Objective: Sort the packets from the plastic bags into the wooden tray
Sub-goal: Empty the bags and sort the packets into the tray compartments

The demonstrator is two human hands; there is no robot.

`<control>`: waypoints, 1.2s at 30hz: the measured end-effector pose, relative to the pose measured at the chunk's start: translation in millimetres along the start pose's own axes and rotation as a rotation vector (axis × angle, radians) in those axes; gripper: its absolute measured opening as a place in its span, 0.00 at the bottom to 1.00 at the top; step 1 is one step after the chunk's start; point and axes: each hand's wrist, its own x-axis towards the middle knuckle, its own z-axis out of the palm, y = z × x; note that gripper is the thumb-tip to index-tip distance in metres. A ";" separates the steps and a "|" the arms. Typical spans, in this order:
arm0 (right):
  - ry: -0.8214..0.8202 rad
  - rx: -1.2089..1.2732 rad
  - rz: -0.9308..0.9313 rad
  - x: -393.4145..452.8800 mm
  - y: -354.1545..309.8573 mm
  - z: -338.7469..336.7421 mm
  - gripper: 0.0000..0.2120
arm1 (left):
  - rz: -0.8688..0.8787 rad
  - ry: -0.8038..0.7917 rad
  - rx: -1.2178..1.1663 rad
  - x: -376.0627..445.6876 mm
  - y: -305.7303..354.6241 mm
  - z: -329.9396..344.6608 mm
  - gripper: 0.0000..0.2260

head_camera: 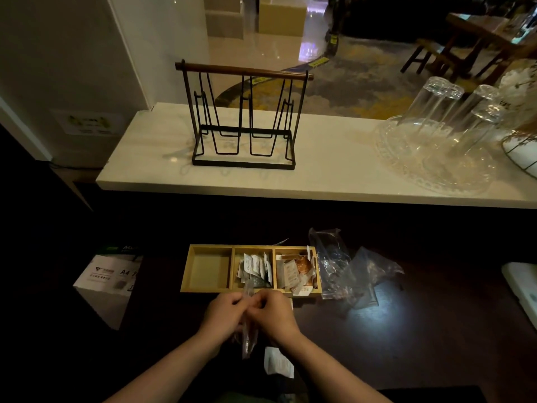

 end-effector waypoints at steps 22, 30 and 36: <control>-0.218 0.706 0.161 -5.5 -2.0 -15.4 0.06 | -0.088 -0.036 -0.407 -8.0 6.7 -7.5 0.05; -0.026 0.340 -0.040 -9.0 -11.3 -16.1 0.06 | -0.157 -0.080 -0.515 -5.4 9.8 -11.2 0.06; -0.125 0.525 0.109 -8.3 -11.1 -20.5 0.04 | -0.091 -0.065 -0.507 -9.8 10.1 -4.8 0.06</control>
